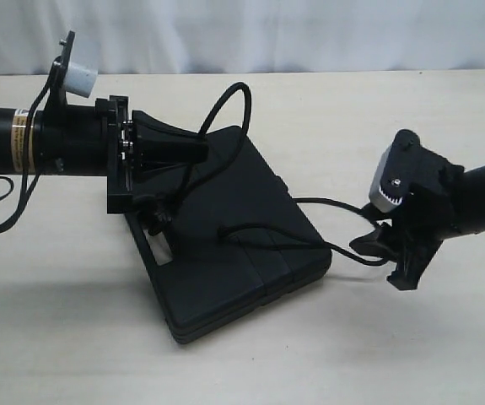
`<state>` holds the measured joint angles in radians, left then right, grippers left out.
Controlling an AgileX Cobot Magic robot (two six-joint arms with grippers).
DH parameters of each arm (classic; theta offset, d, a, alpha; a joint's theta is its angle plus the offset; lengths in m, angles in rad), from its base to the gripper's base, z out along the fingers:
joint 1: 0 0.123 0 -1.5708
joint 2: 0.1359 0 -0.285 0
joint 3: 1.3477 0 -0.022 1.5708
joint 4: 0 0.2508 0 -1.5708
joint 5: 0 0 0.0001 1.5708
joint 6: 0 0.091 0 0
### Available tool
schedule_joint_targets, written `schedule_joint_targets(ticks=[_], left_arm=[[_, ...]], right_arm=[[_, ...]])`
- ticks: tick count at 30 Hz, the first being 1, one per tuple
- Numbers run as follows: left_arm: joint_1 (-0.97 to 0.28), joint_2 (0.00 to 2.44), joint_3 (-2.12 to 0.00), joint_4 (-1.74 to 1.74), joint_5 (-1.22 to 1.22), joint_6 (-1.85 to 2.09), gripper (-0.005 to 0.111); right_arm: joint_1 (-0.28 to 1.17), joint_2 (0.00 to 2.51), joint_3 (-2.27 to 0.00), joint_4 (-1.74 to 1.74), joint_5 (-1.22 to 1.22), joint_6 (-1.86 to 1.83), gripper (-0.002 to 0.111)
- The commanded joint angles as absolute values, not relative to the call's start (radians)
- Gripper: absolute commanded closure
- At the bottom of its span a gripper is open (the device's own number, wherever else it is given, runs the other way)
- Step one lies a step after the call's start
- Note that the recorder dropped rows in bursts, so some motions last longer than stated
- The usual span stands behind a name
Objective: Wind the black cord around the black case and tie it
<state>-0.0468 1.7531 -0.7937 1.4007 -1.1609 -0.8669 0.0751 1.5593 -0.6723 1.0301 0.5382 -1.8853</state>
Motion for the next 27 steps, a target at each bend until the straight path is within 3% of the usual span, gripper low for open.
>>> schedule_joint_targets(ticks=[1,6,13,16,19,20,24,27], left_arm=[[-0.045,1.746,-0.794,1.402,-1.16,-0.87,0.107],[-0.045,1.746,-0.794,1.43,-1.16,-0.87,0.107],[-0.045,1.746,-0.794,1.435,-1.156,-0.896,0.107],[-0.045,1.746,-0.794,1.437,-1.162,-0.896,0.107],[-0.045,1.746,-0.794,1.437,-1.164,-0.908,0.107],[-0.045,1.746,-0.794,1.437,-1.164,-0.918,0.107],[-0.045,1.746,-0.794,1.445,-1.202,-0.937,0.107],[-0.045,1.748,-0.794,1.458,-1.221,-0.947,0.107]], right_arm=[[0.15,1.484,-0.688,1.113,0.63,-1.958,0.057],[0.396,1.551,-0.709,1.121,0.307,-1.897,0.067],[0.48,1.664,-0.763,1.121,0.254,-1.875,0.069],[0.48,1.68,-0.781,1.121,0.258,-1.86,0.072],[0.48,1.678,-0.801,1.121,0.258,-1.805,0.1],[0.473,1.672,-0.806,1.121,0.258,-1.788,0.104],[0.356,1.65,-0.83,1.121,0.396,-1.806,0.104],[0.187,1.658,-0.879,1.199,0.746,-1.956,0.104]])
